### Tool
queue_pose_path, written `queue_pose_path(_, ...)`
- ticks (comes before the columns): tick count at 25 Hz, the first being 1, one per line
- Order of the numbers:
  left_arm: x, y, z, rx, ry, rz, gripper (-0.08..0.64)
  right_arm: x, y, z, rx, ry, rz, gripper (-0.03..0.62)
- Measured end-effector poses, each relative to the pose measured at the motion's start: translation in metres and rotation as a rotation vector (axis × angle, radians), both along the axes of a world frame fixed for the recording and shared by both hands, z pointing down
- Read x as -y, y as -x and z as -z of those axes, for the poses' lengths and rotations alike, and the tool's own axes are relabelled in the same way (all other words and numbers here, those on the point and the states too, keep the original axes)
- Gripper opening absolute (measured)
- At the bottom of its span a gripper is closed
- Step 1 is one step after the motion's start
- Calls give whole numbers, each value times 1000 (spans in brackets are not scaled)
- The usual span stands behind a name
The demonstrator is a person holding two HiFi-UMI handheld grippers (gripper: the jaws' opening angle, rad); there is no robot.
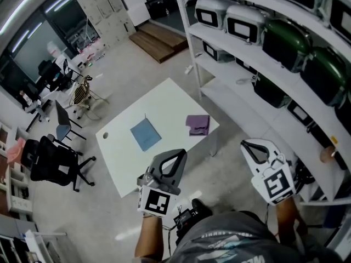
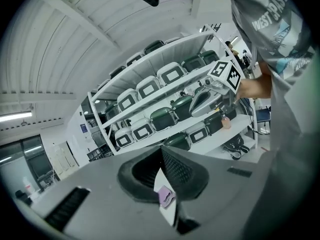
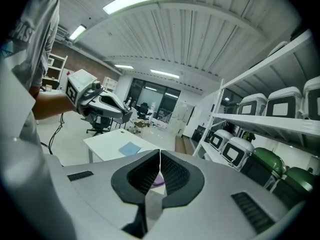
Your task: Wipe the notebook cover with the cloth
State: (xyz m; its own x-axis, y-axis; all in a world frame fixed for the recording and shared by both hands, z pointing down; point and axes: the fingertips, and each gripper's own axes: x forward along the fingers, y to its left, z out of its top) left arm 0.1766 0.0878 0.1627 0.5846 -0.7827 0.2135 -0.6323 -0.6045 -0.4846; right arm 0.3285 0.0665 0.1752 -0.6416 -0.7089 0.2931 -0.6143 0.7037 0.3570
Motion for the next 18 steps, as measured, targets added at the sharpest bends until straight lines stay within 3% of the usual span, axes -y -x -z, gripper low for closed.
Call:
queue_pose_path(12, 52, 88, -2, -46, -24, -73, 3, 41, 84, 4, -19, 8, -82, 31)
queue_pose_path(18, 63, 126, -4, -80, -30, -43, 3, 56, 122, -1, -40, 34, -63, 31)
